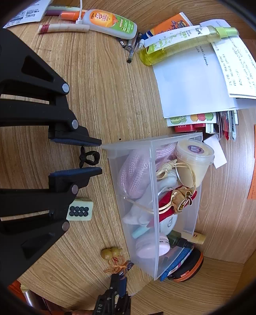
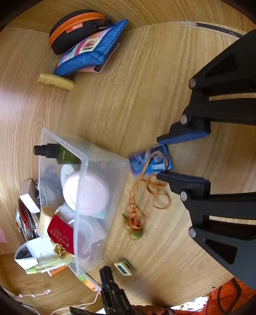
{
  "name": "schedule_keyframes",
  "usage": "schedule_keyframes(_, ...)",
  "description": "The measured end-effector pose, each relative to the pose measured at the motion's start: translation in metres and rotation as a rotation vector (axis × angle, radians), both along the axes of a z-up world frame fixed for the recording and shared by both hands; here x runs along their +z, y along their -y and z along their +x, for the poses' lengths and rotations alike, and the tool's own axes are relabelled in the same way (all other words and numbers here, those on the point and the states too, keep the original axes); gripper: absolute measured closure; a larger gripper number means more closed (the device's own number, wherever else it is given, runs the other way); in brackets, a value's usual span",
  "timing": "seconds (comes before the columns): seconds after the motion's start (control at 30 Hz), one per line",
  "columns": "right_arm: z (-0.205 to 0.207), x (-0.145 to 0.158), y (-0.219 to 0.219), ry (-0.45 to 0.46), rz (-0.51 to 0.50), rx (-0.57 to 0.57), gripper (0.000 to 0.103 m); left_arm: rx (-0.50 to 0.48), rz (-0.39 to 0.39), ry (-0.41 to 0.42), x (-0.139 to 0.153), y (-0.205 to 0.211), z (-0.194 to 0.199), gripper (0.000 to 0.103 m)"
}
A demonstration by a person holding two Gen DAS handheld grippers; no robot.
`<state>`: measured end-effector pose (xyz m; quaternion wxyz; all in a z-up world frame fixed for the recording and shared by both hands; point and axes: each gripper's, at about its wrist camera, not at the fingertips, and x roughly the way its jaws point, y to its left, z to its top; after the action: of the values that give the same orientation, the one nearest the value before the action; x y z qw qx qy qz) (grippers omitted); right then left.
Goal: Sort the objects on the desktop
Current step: 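Lift the hair clip with left gripper while right lifts the blue card pack, then carry the hair clip with left gripper while right carries the card pack over the box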
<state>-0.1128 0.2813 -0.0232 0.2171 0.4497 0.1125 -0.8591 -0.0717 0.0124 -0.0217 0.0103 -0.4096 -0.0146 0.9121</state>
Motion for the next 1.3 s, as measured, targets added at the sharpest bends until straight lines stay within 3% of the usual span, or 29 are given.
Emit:
schedule_keyframes(0.2, 0.028, 0.004, -0.008, 0.011, 0.003, 0.042, 0.077, -0.014, -0.005, -0.007, -0.001, -0.005, 0.003, 0.083)
schedule_keyframes(0.33, 0.035, 0.012, -0.020, -0.003, -0.026, 0.028, 0.064, -0.011, -0.004, -0.017, 0.001, -0.005, 0.006, 0.083)
schedule_keyframes(0.57, 0.003, 0.015, -0.027, -0.019, -0.058, -0.073, 0.062, -0.012, 0.019, -0.054, 0.014, -0.002, 0.010, 0.083)
schedule_keyframes(0.67, -0.012, 0.008, -0.021, 0.027, -0.073, -0.064, 0.062, -0.014, 0.026, -0.075, 0.020, -0.003, 0.013, 0.083)
schedule_keyframes(0.9, -0.011, -0.001, 0.005, 0.025, -0.020, 0.006, 0.062, -0.024, 0.033, -0.070, 0.018, -0.004, 0.011, 0.083)
schedule_keyframes(0.97, -0.008, -0.002, 0.008, 0.003, 0.005, 0.007, 0.062, -0.028, 0.037, -0.069, 0.017, -0.004, 0.010, 0.083)
schedule_keyframes(1.07, -0.005, -0.002, 0.008, -0.009, 0.012, -0.005, 0.078, -0.038, 0.047, -0.078, 0.020, -0.007, 0.010, 0.083)
schedule_keyframes(1.3, -0.004, 0.009, 0.004, -0.045, -0.004, -0.035, 0.078, -0.069, 0.053, -0.145, 0.041, -0.016, 0.011, 0.083)
